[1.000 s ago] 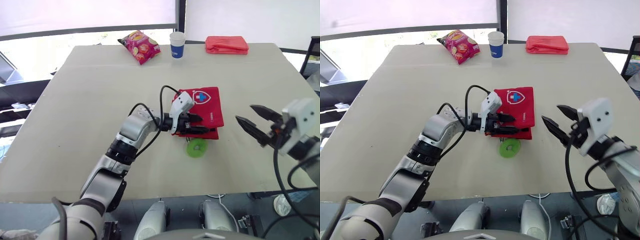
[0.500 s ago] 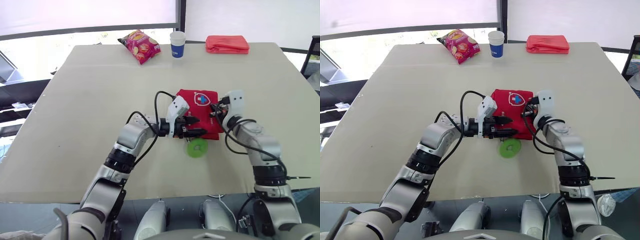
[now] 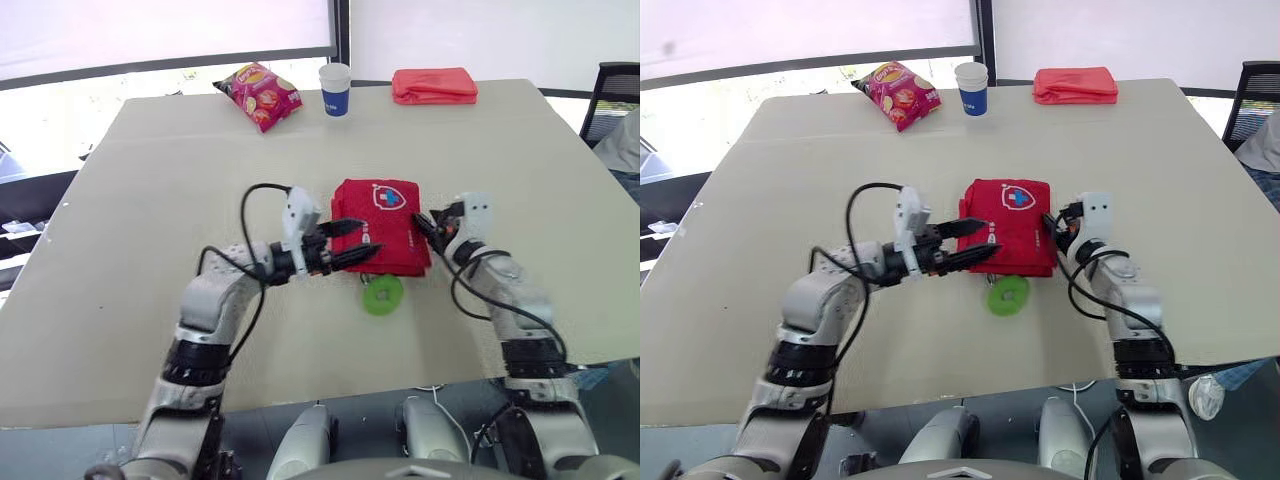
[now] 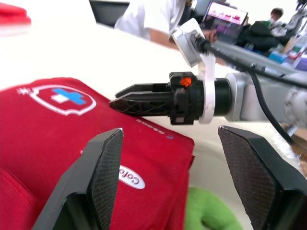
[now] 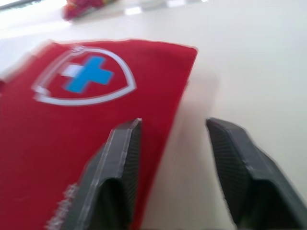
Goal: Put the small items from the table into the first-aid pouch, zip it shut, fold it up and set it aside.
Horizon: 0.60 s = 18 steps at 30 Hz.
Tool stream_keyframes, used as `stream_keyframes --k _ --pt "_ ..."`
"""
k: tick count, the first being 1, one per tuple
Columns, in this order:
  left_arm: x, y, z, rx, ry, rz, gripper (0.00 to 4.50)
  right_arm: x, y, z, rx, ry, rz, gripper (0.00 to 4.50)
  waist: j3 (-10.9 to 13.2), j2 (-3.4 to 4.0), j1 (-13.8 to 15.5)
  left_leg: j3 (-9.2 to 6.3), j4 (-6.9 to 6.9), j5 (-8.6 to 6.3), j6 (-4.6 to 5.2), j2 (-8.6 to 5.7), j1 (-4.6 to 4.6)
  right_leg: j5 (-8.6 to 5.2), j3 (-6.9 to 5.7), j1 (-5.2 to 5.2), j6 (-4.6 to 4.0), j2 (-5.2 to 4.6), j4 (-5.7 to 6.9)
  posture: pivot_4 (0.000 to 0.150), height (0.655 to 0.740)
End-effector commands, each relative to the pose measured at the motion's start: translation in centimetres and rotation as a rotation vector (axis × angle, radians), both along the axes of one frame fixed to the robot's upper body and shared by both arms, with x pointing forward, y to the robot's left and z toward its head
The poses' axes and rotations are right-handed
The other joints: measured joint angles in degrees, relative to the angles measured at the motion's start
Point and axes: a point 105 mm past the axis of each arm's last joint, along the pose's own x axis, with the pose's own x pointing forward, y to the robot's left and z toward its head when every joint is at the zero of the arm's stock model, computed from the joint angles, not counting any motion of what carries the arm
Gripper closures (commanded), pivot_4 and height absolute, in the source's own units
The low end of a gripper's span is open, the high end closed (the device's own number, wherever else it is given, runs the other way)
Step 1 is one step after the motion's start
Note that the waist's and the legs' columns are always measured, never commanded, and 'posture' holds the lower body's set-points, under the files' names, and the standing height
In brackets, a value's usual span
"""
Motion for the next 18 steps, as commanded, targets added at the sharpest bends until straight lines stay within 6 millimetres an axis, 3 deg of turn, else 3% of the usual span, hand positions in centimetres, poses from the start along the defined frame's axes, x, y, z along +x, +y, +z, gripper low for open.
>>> stream_keyframes --k 1,2,4,8,10,17,18 --pt "-2.0 2.0 1.5 0.001 -0.058 -0.063 0.02 -2.1 -0.8 3.5 0.067 0.036 0.109 0.44 0.0 0.01 0.37 0.0 0.0 0.0 0.0 0.01 0.01 0.0 0.0 0.01 0.0 0.0 -0.01 0.15 0.74" --pt "-2.6 2.6 1.4 0.009 -0.053 -0.083 0.0 -2.3 -1.0 3.7 0.07 0.068 0.132 0.1 0.01 0.01 0.58 0.02 0.0 0.0 0.01 0.0 0.02 0.01 0.0 0.03 -0.01 0.0 -0.05 0.15 0.74" --pt "-3.8 3.8 1.7 0.0 -0.037 -0.108 0.0 -2.5 -1.5 3.3 0.05 0.148 0.18 0.1 0.01 0.01 1.09 0.05 0.01 -0.01 0.02 -0.07 0.06 0.02 -0.01 0.1 -0.04 0.02 -0.07 0.15 0.74" --pt "-4.7 5.5 1.9 0.021 -0.04 -0.106 0.0 -2.1 -0.7 0.1 0.021 0.344 0.315 0.1 0.04 0.03 1.51 0.12 -0.01 -0.02 0.04 -0.12 0.05 0.04 0.01 0.09 -0.06 0.03 -0.12 0.15 0.74" --pt "-5.1 5.7 2.4 0.014 -0.044 -0.11 0.0 -1.4 -0.6 -1.4 -0.037 0.402 0.345 0.1 0.04 0.03 1.52 0.08 0.0 -0.02 0.04 -0.12 0.05 0.04 -0.04 0.1 -0.06 0.03 -0.14 0.15 0.74" --pt "-5.7 5.8 2.8 0.004 -0.055 -0.083 0.0 -0.8 2.1 -2.6 -0.019 0.468 0.549 0.1 0.04 0.03 1.09 0.08 -0.04 -0.02 0.04 -0.05 0.04 0.05 -0.03 0.06 -0.06 0.06 -0.14 0.15 0.74" --pt "-5.8 5.6 2.8 -0.001 -0.053 -0.083 0.0 -0.8 2.3 -2.7 -0.006 0.466 0.559 0.32 0.04 0.02 1.13 0.07 -0.04 -0.02 0.04 -0.03 0.03 0.05 -0.04 0.06 -0.06 0.07 -0.15 0.15 0.74"
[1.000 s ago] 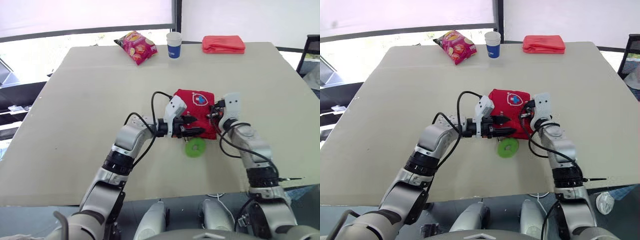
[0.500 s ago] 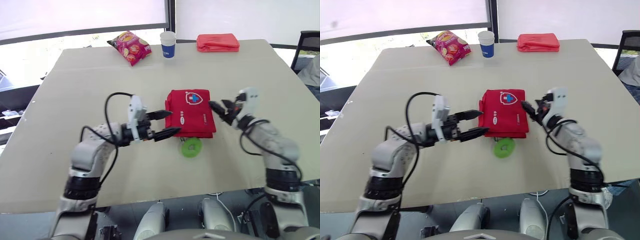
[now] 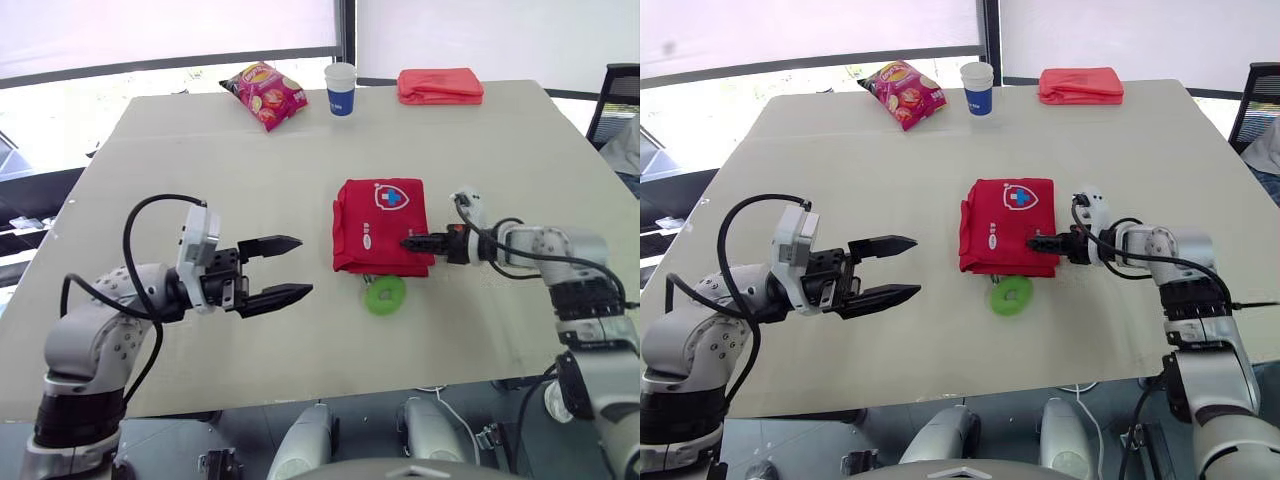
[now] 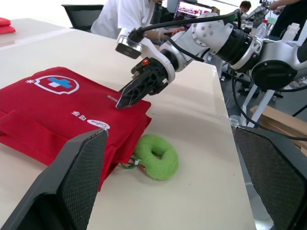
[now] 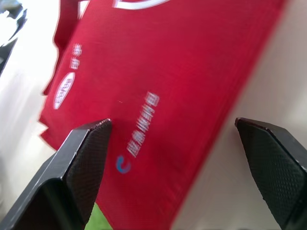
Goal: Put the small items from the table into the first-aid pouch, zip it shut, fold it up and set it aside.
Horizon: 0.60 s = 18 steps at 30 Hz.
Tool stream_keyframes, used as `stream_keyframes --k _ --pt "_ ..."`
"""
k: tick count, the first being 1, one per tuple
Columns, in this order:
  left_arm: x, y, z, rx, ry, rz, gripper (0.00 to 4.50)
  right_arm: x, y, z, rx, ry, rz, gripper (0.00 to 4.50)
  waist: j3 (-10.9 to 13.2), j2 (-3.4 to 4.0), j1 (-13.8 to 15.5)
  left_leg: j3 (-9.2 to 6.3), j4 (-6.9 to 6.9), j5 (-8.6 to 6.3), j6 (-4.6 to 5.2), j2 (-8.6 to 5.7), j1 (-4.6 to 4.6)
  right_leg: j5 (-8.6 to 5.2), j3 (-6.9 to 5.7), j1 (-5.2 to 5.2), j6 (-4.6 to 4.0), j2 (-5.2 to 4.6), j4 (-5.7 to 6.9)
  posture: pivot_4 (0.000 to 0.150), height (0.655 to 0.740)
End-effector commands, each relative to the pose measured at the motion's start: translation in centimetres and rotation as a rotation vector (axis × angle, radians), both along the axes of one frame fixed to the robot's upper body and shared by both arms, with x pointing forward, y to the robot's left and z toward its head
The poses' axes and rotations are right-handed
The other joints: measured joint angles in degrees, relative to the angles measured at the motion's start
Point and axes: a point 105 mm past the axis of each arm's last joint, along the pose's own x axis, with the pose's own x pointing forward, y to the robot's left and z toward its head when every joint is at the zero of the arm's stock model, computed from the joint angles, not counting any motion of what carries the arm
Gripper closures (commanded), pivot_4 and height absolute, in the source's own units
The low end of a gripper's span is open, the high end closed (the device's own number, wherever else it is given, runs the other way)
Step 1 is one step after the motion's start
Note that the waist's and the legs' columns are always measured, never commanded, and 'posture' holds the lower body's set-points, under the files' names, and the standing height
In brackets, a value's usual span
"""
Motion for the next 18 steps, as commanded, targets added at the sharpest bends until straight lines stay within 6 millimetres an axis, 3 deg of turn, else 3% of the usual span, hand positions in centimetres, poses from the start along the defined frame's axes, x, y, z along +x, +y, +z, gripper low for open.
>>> stream_keyframes --k 1,5,6,10,14,18 --pt "-0.6 -0.5 0.9 -0.019 -0.038 -0.003 0.0 -0.1 1.0 0.0 0.064 -0.002 0.053 0.62 0.0 -0.01 0.11 0.0 0.0 0.0 0.0 0.01 -0.01 0.0 0.01 0.0 0.0 -0.01 -0.01 0.15 0.74" --pt "-0.8 -0.9 0.6 -0.031 -0.037 0.005 0.0 -0.1 1.3 0.7 0.136 -0.019 0.034 2.36 0.0 0.0 0.19 0.01 0.03 0.0 0.0 0.06 -0.03 0.02 0.02 -0.01 -0.02 -0.06 -0.01 0.15 0.74" --pt "-0.8 -0.9 0.6 -0.033 -0.038 0.004 0.0 -0.1 1.3 1.0 0.153 -0.027 0.019 3.02 0.0 0.0 0.21 0.0 0.02 0.0 -0.01 0.06 -0.03 0.02 0.02 -0.02 -0.02 -0.05 0.0 0.15 0.74" --pt "-0.7 -1.4 0.9 -0.049 -0.043 -0.009 0.0 -1.2 0.2 3.0 0.236 -0.097 -0.073 4.48 0.0 0.0 0.42 0.01 0.02 0.0 -0.01 0.07 -0.06 0.02 0.03 -0.04 -0.03 -0.05 0.0 0.15 0.74" --pt "-0.5 -2.7 1.8 -0.088 -0.063 -0.017 0.0 -2.8 -3.5 5.5 0.324 -0.221 -0.344 4.48 0.0 0.01 1.25 -0.08 0.07 0.0 -0.01 0.05 -0.16 0.03 -0.03 -0.07 -0.03 -0.08 0.0 0.15 0.74" --pt "0.6 -4.8 2.6 -0.132 -0.092 -0.008 0.0 -4.0 -10.1 5.9 0.334 -0.313 -0.793 4.48 -0.01 0.0 2.01 -0.01 0.12 0.0 0.0 0.0 -0.11 0.03 0.02 -0.05 -0.02 -0.09 0.05 0.15 0.74"
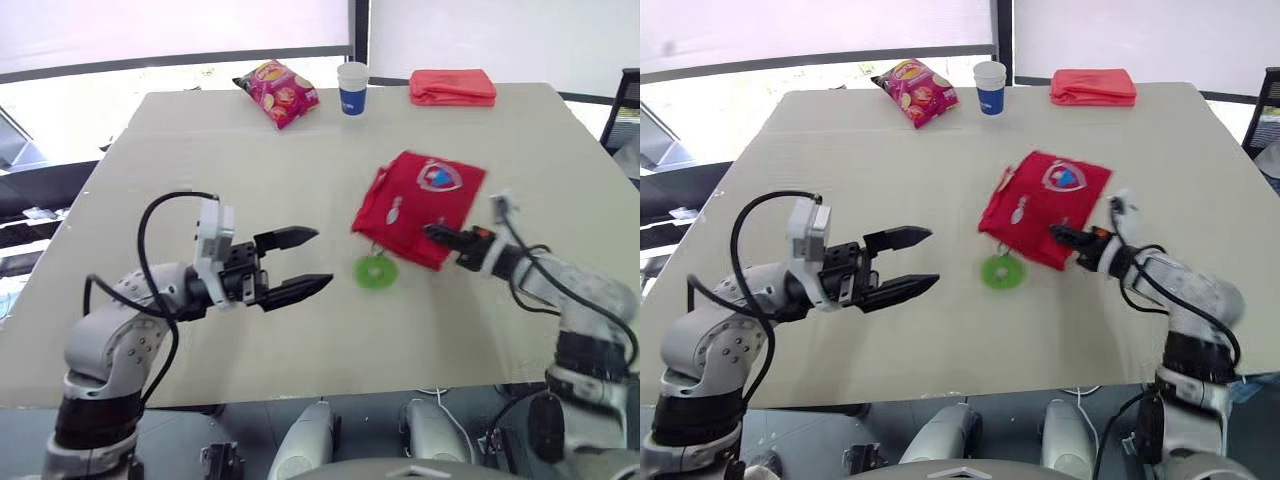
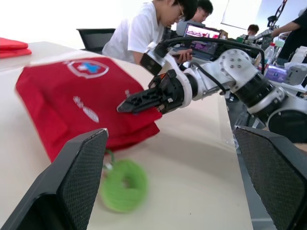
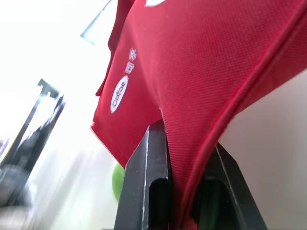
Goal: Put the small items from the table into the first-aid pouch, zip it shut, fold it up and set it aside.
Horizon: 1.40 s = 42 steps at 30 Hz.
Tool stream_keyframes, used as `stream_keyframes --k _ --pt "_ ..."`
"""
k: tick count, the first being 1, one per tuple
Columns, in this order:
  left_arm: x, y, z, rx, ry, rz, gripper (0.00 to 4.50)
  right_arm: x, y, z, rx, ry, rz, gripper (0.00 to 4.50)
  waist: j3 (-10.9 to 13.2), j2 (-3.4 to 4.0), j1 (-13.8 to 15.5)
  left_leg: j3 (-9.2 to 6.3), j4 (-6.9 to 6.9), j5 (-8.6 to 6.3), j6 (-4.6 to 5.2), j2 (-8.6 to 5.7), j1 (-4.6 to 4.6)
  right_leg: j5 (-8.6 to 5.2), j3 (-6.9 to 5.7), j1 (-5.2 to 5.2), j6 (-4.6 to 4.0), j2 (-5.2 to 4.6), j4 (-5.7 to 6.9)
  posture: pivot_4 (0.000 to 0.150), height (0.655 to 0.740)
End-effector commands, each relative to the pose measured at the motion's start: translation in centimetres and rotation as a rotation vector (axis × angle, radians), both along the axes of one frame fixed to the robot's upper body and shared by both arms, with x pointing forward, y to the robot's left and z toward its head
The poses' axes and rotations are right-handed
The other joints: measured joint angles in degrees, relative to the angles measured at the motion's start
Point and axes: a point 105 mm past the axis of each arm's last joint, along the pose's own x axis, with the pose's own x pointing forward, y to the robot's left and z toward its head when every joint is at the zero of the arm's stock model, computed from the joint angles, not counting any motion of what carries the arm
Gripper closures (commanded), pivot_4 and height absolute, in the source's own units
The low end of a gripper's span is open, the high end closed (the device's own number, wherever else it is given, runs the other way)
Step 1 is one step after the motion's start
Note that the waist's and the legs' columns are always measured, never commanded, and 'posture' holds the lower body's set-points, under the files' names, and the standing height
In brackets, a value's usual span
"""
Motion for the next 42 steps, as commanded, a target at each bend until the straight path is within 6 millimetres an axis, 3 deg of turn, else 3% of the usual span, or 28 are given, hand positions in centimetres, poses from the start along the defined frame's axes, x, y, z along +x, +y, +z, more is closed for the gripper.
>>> stream_keyframes --k 1,6,11,13,18,23,25,28,32,35,38,42 --pt "0.7 -2.4 1.2 -0.046 -0.055 0.003 0.0 -1.1 -6.6 1.9 0.0 -0.08 -0.397 4.48 -0.01 -0.01 0.31 -0.03 0.01 0.0 0.0 -0.07 0.01 0.0 -0.01 0.0 0.0 0.0 0.0 0.15 0.74" --pt "2.8 -7.2 2.6 -0.133 -0.074 0.023 0.0 0.1 -13.7 1.4 0.043 -0.021 -0.731 4.48 -0.02 0.02 -0.18 0.1 0.08 0.0 0.01 -0.2 0.05 0.03 0.07 0.08 0.05 0.0 0.04 0.15 0.74" --pt "4.3 -9.3 3.5 -0.139 -0.087 0.009 0.0 3.2 -18.9 1.0 0.137 0.049 -0.885 4.48 -0.05 0.2 -1.8 0.71 -0.12 0.01 0.01 -0.1 0.23 0.02 0.45 -0.02 0.03 0.12 0.18 0.15 0.74" --pt "4.6 -9.6 3.5 -0.124 -0.104 -0.005 0.0 4.1 -20.2 0.1 0.153 0.085 -0.913 4.48 -0.06 0.21 -1.93 0.85 -0.29 0.01 0.02 -0.04 0.3 0.02 0.56 -0.02 0.03 0.18 0.08 0.15 0.74" --pt "4.3 -10.3 3.7 -0.125 -0.132 -0.075 0.0 6.5 -19.7 -1.7 0.234 0.189 -0.905 4.48 -0.06 0.19 -2.28 1.06 -0.34 0.0 0.05 0.02 0.29 0.03 0.71 -0.02 0.05 0.21 -0.02 0.15 0.74" --pt "4.2 -9.4 3.3 -0.097 -0.144 -0.095 0.0 5.0 -18.7 -1.4 0.214 0.181 -0.863 2.33 -0.08 0.17 -2.45 1.06 -0.23 -0.05 0.13 0.08 0.26 0.04 0.72 -0.01 0.07 0.22 -0.03 0.15 0.74" --pt "4.3 -9.0 3.1 -0.09 -0.141 -0.088 0.0 2.9 -17.8 -0.5 0.163 0.141 -0.837 1.28 -0.08 0.19 -1.98 0.97 -0.19 -0.05 0.13 0.12 0.2 0.04 0.66 -0.01 0.07 0.22 -0.03 0.15 0.74" --pt "4.2 -8.4 2.5 -0.078 -0.129 -0.071 0.0 -1.3 -15.5 0.8 -0.034 0.083 -0.741 0.12 -0.12 0.27 -1.08 0.59 -0.11 -0.07 0.16 0.11 0.09 0.04 0.59 -0.04 0.07 0.13 -0.04 0.15 0.74" --pt "4.7 -7.3 1.5 -0.073 -0.083 0.001 0.0 -6.7 -12.5 2.1 -0.383 0.001 -0.561 0.05 -0.12 0.33 -0.36 0.54 0.08 -0.12 0.24 0.04 0.08 0.1 0.65 0.01 0.17 0.13 -0.04 0.15 0.74" --pt "5.0 -6.3 0.8 -0.084 -0.037 0.076 0.0 -8.7 -8.9 3.1 -0.588 -0.125 -0.347 0.05 -0.13 0.29 -0.42 0.56 0.09 -0.16 0.31 -0.05 0.19 0.1 0.64 0.15 0.19 0.2 -0.12 0.15 0.74" --pt "6.2 -4.9 0.4 -0.098 -0.034 0.233 0.0 -7.6 -4.8 5.4 -0.634 -0.38 -0.2 0.05 -0.1 0.21 -1.28 0.64 0.07 -0.17 0.33 0.06 0.4 0.09 0.66 0.31 0.22 0.31 -0.13 0.15 0.74" --pt "6.0 -2.8 -0.2 -0.082 -0.007 0.313 0.0 -4.6 -0.3 6.2 -0.642 -0.567 0.003 0.05 -0.04 0.07 -1.66 0.6 -0.01 -0.17 0.3 0.06 0.58 0.08 0.58 0.51 0.22 0.32 -0.23 0.15 0.74"
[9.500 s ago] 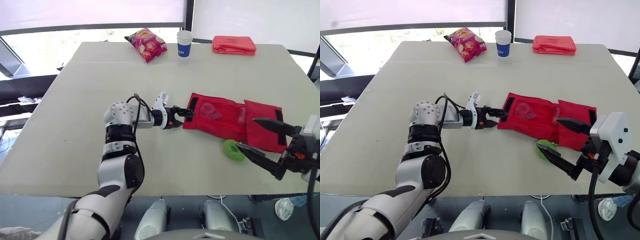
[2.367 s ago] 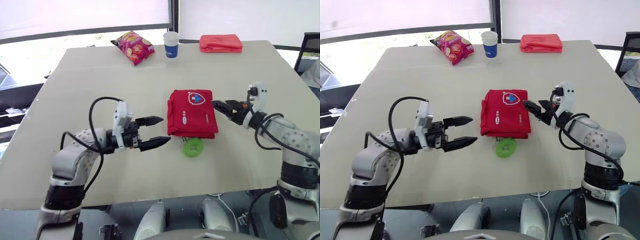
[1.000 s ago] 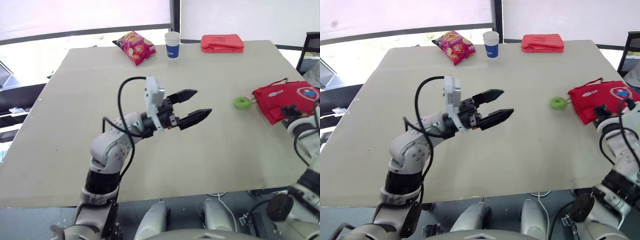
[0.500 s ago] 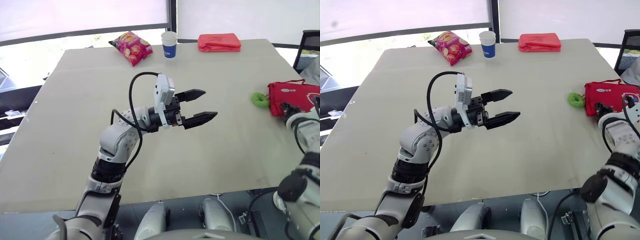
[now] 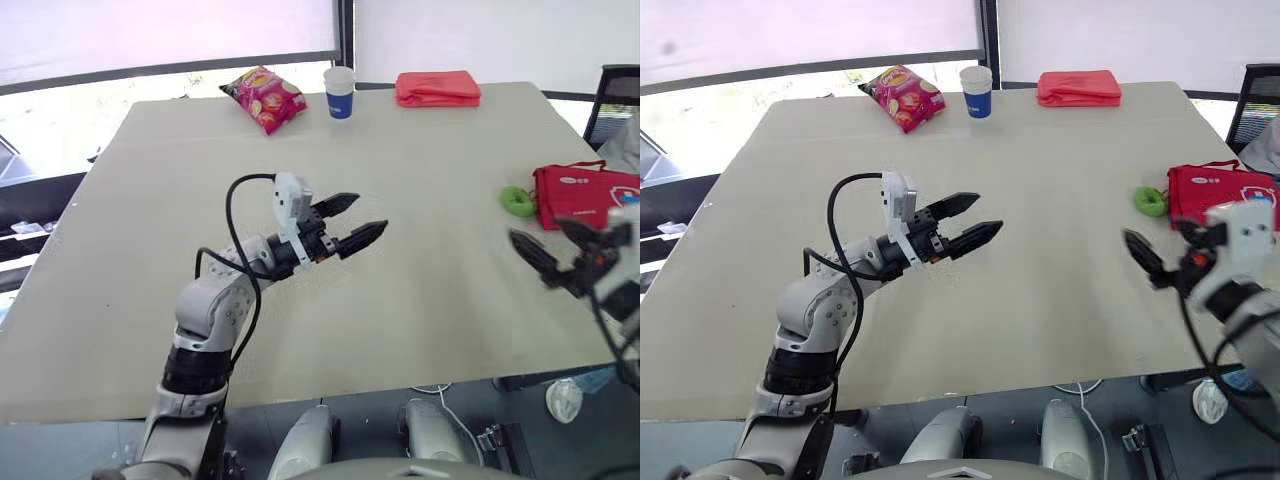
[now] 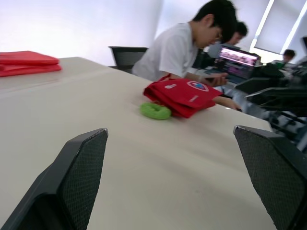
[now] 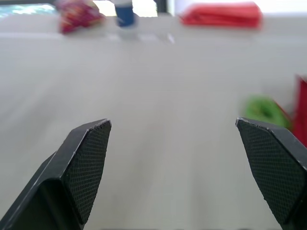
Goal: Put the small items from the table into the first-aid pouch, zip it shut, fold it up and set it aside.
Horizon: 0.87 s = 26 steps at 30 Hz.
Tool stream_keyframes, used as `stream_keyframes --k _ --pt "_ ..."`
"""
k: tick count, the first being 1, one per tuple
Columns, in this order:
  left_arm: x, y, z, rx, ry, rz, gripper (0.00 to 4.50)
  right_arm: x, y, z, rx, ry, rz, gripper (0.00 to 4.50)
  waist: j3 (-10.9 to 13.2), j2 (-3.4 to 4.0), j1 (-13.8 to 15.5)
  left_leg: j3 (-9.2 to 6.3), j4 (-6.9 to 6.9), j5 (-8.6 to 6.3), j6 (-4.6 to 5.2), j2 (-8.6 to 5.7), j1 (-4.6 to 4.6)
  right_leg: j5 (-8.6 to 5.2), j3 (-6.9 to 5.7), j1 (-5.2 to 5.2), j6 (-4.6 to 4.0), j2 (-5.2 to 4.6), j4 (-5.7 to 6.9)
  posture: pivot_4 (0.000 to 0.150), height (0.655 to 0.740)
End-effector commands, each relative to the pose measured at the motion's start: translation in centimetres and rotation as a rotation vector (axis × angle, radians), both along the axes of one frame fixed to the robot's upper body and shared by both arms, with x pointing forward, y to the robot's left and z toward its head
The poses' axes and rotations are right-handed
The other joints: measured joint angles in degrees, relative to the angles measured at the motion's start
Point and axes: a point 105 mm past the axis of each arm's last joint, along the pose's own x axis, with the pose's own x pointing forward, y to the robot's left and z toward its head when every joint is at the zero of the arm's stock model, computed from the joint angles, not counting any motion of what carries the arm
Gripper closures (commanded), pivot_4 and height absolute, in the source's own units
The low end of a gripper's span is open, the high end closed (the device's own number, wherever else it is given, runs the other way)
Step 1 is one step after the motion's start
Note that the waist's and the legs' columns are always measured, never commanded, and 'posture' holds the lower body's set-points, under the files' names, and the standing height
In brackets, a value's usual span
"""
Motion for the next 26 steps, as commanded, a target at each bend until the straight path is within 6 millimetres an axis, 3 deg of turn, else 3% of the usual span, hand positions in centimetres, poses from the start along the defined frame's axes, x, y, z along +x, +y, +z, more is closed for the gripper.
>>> stream_keyframes --k 1,6,10,15,22,26 --pt "-1.0 2.1 0.7 0.016 -0.024 0.031 0.0 2.4 3.6 0.9 -0.081 -0.117 0.194 0.05 0.06 -0.08 -0.35 0.03 -0.04 0.0 -0.01 0.02 0.08 0.0 0.05 0.01 0.0 0.01 -0.02 0.15 0.74" --pt "-2.6 5.8 0.3 0.082 -0.021 0.052 0.0 4.6 7.6 -1.1 -0.233 -0.138 0.491 0.05 0.2 -0.23 0.51 -0.02 -0.18 0.0 -0.03 0.03 0.04 0.0 -0.02 -0.07 -0.03 -0.08 -0.12 0.15 0.74" --pt "-3.5 9.9 -0.7 0.141 0.022 0.171 0.0 5.0 8.6 -1.5 -0.292 -0.164 0.627 0.05 0.28 -0.26 0.57 0.03 -0.12 0.0 -0.02 0.04 0.01 0.01 0.02 -0.09 -0.03 -0.16 -0.11 0.15 0.74" --pt "-5.8 13.5 -2.2 0.203 0.096 0.276 0.0 2.9 5.6 -2.4 -0.299 -0.12 0.638 0.05 0.32 -0.27 2.01 -0.11 -0.15 -0.01 -0.03 0.12 -0.01 0.01 -0.07 -0.1 -0.04 -0.19 -0.15 0.15 0.74" --pt "-7.2 15.8 -2.9 0.248 0.144 0.324 0.0 -1.0 0.0 -3.6 -0.313 -0.025 0.462 0.05 0.37 -0.19 2.84 -0.04 -0.14 -0.03 0.01 0.13 0.03 0.01 -0.04 0.01 -0.04 -0.21 -0.12 0.15 0.74" --pt "-7.5 16.4 -3.5 0.266 0.186 0.313 0.0 -2.4 -1.1 -3.6 -0.32 -0.002 0.408 0.05 0.37 -0.19 2.79 0.03 -0.16 -0.05 0.02 0.13 0.15 0.0 -0.01 0.1 -0.04 -0.19 -0.13 0.15 0.74"
